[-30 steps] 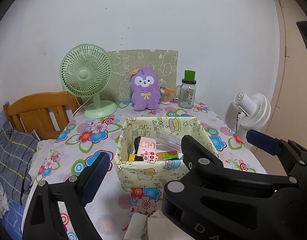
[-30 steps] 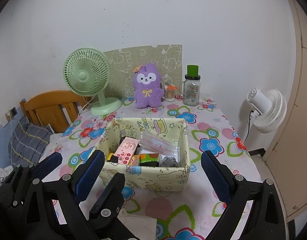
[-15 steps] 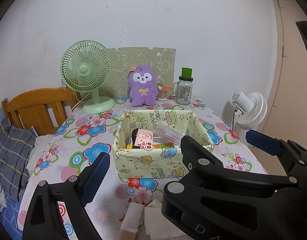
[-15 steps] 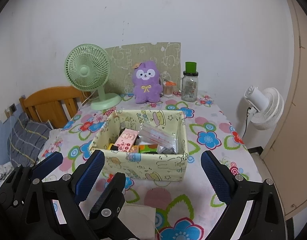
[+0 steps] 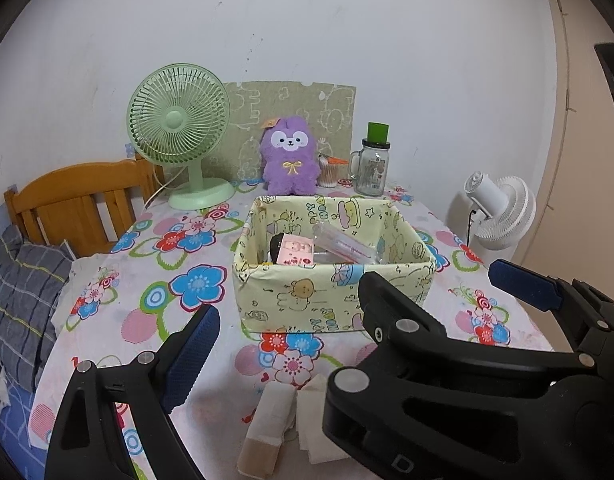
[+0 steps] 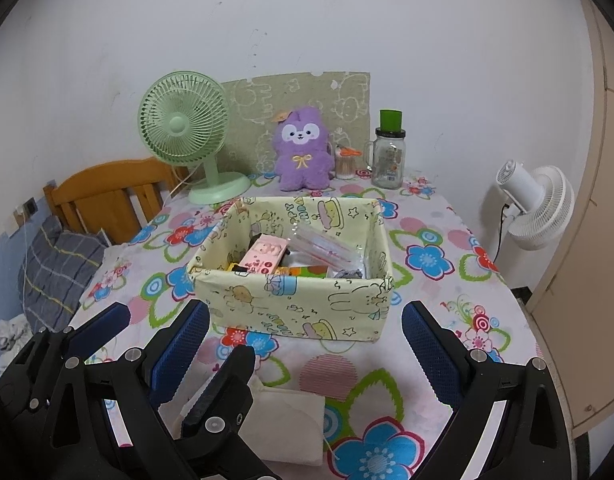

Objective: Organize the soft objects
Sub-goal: 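Withdraw both grippers from the fabric box toward the white tissues, then lower the left gripper onto the white roll while the right gripper reaches the folded white cloth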

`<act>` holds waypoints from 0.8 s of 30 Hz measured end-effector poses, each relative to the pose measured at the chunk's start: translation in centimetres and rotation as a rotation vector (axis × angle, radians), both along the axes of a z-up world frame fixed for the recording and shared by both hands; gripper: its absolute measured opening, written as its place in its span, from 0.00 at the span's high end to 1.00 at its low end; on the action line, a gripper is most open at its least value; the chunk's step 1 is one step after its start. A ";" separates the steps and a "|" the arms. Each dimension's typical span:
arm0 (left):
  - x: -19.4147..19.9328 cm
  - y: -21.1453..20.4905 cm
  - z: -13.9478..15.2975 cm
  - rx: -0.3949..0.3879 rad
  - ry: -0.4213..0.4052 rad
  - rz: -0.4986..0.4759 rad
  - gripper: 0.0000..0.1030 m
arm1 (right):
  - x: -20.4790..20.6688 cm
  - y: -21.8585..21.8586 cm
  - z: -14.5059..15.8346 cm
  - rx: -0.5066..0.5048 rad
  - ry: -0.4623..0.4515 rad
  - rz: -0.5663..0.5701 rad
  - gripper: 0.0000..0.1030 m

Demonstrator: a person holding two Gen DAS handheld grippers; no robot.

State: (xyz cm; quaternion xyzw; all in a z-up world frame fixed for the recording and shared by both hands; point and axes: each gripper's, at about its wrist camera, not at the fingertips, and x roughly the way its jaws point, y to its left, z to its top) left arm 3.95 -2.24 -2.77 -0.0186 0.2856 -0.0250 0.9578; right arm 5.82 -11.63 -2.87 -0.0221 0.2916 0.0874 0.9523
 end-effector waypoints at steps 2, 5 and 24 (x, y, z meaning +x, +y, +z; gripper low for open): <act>0.0 0.0 -0.4 0.005 0.010 0.000 0.09 | 0.0 0.1 -0.4 0.003 0.010 0.002 0.04; -0.1 0.2 -1.0 0.006 0.026 0.000 0.09 | 0.0 0.2 -1.2 0.003 0.024 0.003 0.04; 0.5 1.0 -4.0 0.013 0.094 -0.013 0.09 | 0.8 0.8 -4.7 0.022 0.112 0.002 0.04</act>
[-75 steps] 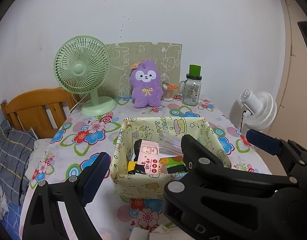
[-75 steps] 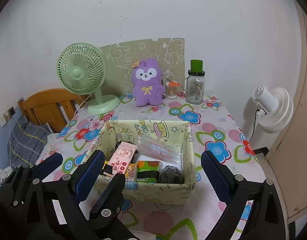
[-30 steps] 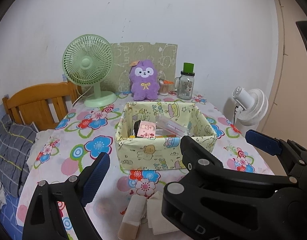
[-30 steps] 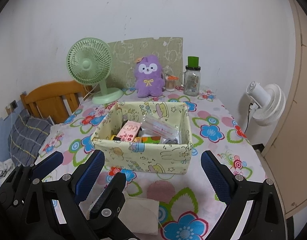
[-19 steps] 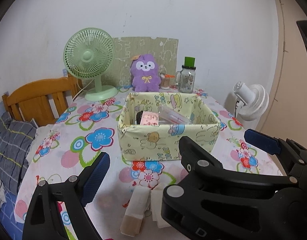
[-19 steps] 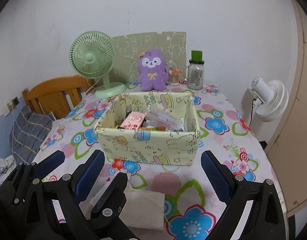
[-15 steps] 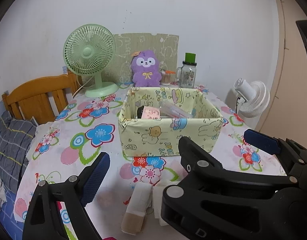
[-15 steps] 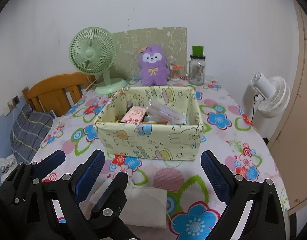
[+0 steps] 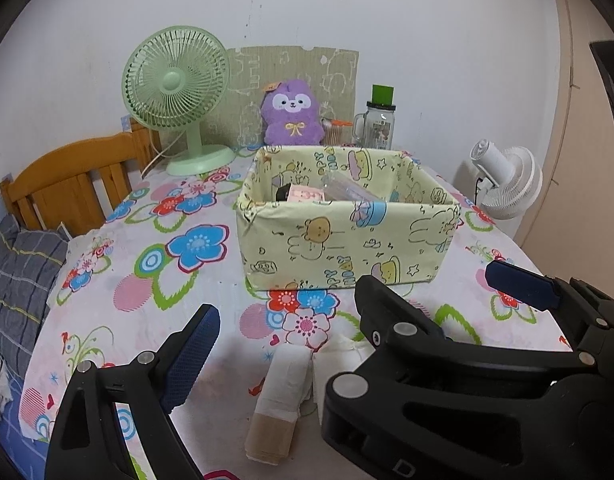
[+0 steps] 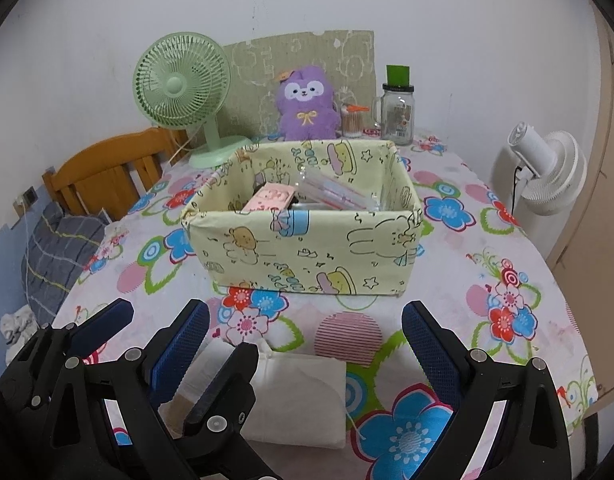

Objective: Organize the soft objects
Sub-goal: 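Lower the left gripper onto the white roll while the right gripper reaches the folded white cloth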

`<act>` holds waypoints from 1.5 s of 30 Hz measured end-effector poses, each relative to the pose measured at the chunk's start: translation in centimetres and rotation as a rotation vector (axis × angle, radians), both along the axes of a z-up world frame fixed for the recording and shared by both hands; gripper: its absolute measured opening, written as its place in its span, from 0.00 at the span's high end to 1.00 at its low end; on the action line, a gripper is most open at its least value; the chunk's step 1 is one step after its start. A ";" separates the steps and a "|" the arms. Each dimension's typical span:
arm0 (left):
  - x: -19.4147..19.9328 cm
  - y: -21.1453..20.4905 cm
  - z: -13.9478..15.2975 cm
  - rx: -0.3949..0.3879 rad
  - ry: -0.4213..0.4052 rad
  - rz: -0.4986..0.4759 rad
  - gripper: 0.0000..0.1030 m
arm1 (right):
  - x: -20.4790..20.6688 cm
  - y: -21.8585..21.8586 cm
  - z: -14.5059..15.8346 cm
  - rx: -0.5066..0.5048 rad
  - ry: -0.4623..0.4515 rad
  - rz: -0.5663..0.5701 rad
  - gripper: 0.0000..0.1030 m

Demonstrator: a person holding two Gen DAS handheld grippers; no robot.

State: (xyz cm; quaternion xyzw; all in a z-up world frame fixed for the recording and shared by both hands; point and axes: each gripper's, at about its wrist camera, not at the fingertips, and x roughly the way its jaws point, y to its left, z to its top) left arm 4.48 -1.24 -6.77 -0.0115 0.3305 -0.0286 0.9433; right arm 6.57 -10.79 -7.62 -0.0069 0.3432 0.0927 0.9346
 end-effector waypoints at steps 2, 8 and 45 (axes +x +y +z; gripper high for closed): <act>0.1 0.2 -0.4 -0.001 0.010 0.000 0.09 | 0.1 0.2 -0.4 0.001 0.010 0.001 0.04; 0.0 0.8 -1.6 -0.017 0.039 -0.001 0.09 | 0.2 0.8 -1.6 -0.011 0.046 -0.007 0.04; 0.7 2.2 -6.4 0.027 0.175 0.032 0.56 | 1.7 1.9 -6.7 -0.052 0.201 -0.015 0.04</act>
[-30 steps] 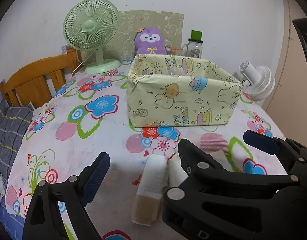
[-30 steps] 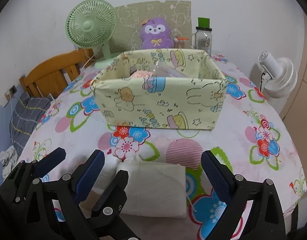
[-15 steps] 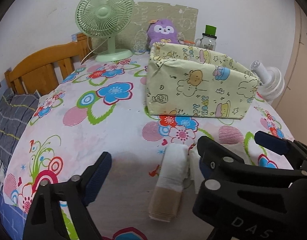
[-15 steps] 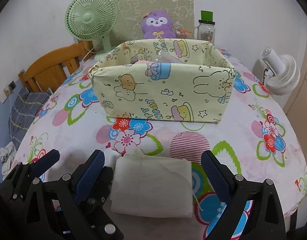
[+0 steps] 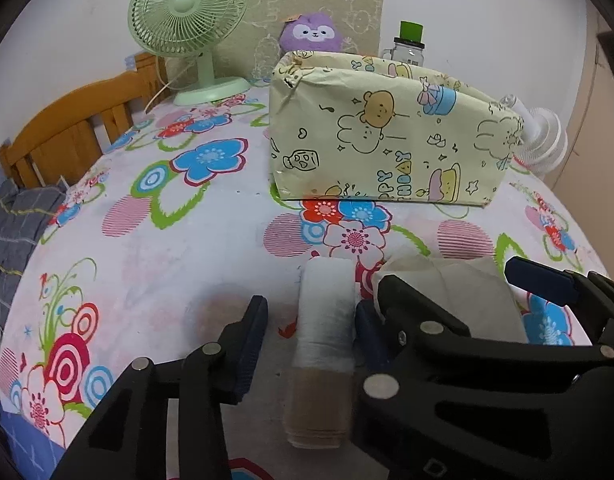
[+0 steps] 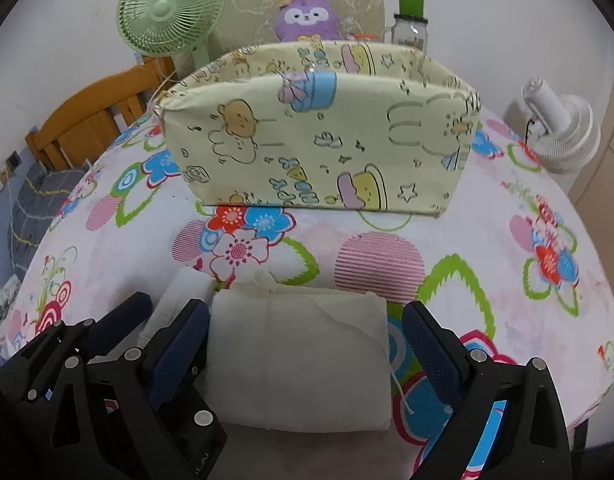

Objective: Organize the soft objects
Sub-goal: 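Lower the left gripper onto the white roll while the right gripper reaches the folded white cloth, then close the left gripper on the white roll while the right gripper grasps the folded cloth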

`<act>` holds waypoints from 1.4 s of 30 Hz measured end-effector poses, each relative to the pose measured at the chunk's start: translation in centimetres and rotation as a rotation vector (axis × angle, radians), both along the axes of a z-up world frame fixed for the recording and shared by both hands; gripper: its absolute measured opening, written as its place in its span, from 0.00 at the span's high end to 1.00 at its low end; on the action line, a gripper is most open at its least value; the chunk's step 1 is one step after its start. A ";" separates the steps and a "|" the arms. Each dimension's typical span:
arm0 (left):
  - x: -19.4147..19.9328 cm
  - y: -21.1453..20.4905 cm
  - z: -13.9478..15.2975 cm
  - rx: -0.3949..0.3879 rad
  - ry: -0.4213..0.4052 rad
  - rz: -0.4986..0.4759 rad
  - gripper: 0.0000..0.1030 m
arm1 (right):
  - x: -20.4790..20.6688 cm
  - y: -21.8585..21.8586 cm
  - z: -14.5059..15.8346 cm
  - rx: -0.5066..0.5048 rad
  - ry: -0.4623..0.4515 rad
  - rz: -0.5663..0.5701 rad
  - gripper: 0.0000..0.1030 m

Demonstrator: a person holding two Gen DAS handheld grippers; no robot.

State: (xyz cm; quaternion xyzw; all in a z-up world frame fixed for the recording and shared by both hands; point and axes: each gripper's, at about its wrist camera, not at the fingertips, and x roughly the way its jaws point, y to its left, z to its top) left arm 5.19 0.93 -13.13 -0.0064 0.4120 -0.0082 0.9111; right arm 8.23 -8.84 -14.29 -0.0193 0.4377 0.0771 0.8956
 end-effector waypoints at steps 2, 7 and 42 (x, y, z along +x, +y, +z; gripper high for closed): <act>-0.1 -0.1 0.0 0.000 -0.002 -0.008 0.60 | 0.1 0.0 -0.1 0.001 0.001 -0.006 0.04; -0.1 -0.5 0.1 0.002 -0.002 -0.017 0.67 | 0.5 -0.1 -0.6 0.029 0.014 -0.006 0.04; 0.2 -2.9 0.4 0.004 0.019 0.000 0.80 | 0.3 -3.1 -0.2 0.070 -0.019 -0.036 0.41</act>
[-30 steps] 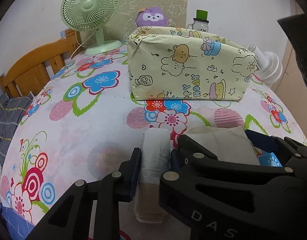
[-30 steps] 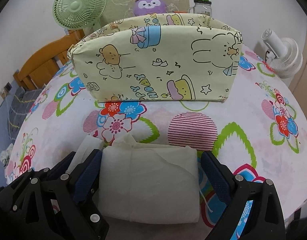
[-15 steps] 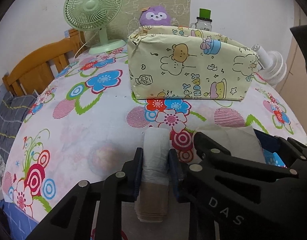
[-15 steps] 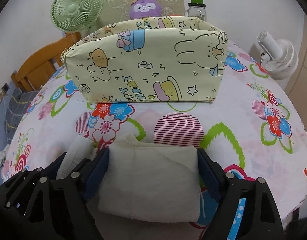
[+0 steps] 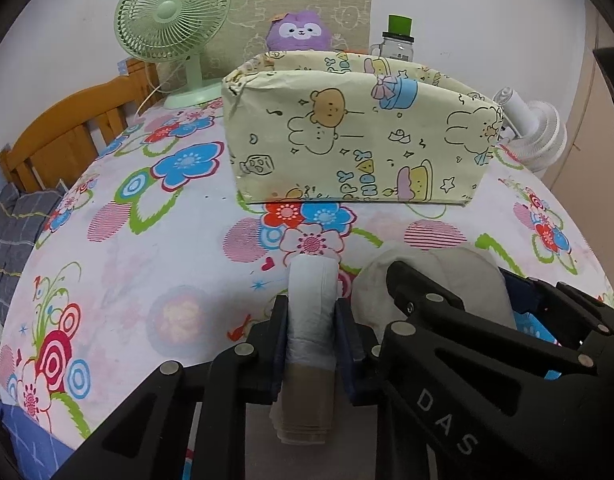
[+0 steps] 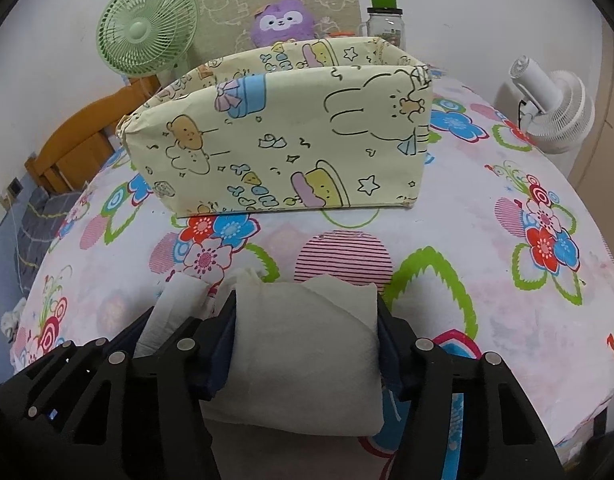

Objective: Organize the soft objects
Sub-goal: 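Close the left gripper on the white roll while the right gripper grasps the folded cloth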

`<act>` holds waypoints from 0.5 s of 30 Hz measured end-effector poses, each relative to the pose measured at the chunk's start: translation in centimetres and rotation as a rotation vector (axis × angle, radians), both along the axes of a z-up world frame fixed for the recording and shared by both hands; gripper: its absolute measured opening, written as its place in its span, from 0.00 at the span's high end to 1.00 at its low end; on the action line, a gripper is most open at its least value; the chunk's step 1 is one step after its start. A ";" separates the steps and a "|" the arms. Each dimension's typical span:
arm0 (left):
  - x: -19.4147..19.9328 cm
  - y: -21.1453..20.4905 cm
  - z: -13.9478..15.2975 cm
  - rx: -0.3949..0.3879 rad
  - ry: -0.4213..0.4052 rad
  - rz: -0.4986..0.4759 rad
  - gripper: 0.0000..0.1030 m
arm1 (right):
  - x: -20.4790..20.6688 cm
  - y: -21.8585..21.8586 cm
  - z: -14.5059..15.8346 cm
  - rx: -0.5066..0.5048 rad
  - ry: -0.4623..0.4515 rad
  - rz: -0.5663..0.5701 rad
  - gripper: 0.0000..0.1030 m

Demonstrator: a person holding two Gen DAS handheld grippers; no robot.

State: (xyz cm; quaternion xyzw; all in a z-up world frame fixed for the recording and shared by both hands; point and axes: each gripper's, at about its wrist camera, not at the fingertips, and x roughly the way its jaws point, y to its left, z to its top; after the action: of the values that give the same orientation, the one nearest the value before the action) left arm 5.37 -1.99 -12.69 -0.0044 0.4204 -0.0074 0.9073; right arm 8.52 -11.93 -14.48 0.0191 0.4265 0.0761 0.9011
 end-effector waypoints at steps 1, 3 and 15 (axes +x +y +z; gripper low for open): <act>0.1 -0.1 0.0 -0.003 0.000 -0.002 0.80 | 0.0 -0.1 0.0 0.001 -0.001 -0.003 0.41; 0.2 -0.2 0.0 -0.007 0.001 -0.006 0.80 | 0.1 -0.3 0.0 0.005 0.000 -0.008 0.43; 1.6 -1.0 1.4 -0.032 -0.022 -0.017 0.80 | 1.2 -1.3 1.5 0.020 -0.026 -0.029 0.49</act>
State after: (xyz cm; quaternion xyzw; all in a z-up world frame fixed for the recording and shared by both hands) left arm 6.99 -3.01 -11.28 -0.0152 0.4104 -0.0216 0.9115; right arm 9.72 -13.21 -12.96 0.0330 0.4137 0.0677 0.9073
